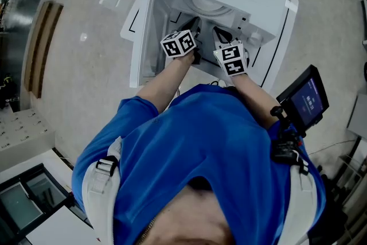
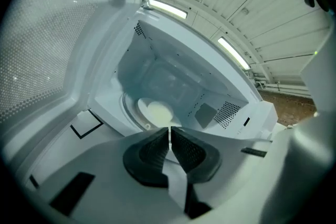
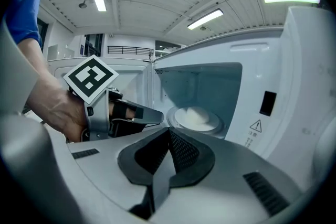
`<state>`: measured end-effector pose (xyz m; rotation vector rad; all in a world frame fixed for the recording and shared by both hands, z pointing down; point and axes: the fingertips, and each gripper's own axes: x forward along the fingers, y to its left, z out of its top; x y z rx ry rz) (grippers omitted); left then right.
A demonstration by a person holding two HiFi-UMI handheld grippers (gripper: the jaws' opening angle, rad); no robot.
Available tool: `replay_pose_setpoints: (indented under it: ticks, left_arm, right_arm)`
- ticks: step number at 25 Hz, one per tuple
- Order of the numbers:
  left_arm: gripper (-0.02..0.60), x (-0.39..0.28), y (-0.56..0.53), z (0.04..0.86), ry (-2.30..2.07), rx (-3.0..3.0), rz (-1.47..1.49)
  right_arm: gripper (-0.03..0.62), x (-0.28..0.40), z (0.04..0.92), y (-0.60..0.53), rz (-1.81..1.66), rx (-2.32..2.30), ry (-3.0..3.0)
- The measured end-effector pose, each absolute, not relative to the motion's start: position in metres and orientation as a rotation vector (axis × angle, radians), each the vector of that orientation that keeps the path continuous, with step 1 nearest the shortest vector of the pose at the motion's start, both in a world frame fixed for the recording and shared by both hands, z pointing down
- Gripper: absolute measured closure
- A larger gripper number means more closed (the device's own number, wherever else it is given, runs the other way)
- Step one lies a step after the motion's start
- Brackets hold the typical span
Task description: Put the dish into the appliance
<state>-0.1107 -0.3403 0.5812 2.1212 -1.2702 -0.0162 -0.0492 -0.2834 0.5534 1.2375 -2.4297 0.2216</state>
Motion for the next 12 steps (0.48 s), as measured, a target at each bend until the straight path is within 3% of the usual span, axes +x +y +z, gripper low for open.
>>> replay_pose_setpoints:
  ticks: [12]
  left_arm:
    - [0.561, -0.106, -0.317, 0.549, -1.234, 2.199, -0.054]
  right_arm:
    - [0.591, -0.031, 0.53, -0.288, 0.271, 1.347, -2.463]
